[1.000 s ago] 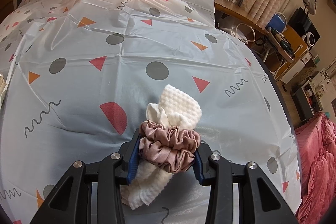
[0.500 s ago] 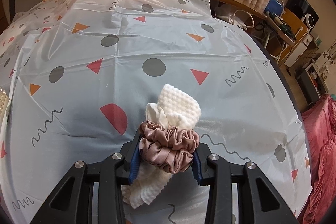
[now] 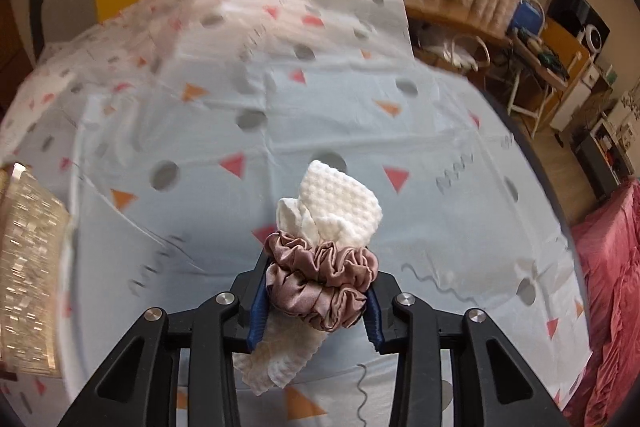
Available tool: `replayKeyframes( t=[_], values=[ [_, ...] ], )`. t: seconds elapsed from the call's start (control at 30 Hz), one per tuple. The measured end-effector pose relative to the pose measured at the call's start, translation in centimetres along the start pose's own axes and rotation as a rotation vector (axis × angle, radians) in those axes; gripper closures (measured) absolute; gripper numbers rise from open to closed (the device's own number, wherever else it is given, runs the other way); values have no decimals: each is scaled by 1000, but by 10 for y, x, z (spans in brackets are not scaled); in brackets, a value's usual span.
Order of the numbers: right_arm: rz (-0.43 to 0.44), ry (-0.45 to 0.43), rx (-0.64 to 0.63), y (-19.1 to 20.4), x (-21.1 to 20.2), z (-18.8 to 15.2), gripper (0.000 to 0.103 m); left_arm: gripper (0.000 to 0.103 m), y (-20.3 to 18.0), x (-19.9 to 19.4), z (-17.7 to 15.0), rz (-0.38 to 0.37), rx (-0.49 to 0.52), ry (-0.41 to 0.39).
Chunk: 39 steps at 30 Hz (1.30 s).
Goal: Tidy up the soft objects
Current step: 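Carry the waffle cloth and scrunchie into the gold tray and open the right gripper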
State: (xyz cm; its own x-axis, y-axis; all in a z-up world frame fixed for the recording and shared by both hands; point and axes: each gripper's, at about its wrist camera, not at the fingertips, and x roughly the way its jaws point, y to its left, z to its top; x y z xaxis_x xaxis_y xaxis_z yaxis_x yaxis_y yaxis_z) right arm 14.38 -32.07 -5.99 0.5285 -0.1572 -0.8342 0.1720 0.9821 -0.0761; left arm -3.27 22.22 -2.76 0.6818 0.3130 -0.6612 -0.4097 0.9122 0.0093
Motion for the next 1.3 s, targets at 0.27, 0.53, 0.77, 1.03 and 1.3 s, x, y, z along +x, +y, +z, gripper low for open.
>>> replayKeyframes(
  t=[0.27, 0.53, 0.77, 1.03, 1.3],
  values=[
    [208, -308, -141, 83, -132, 45, 65, 23, 9, 1, -1, 0, -20, 2],
    [549, -405, -452, 243, -211, 30, 65, 19, 24, 2, -2, 14, -47, 1],
    [737, -170, -625, 384, -178, -26, 65, 17, 57, 2, 3, 58, -123, -12],
    [747, 73, -675, 494, -104, -76, 61, 17, 84, 3, -1, 98, -168, -4],
    [783, 148, -621, 488, -81, -87, 37, 11, 82, 1, 0, 95, -163, -13]
  ],
)
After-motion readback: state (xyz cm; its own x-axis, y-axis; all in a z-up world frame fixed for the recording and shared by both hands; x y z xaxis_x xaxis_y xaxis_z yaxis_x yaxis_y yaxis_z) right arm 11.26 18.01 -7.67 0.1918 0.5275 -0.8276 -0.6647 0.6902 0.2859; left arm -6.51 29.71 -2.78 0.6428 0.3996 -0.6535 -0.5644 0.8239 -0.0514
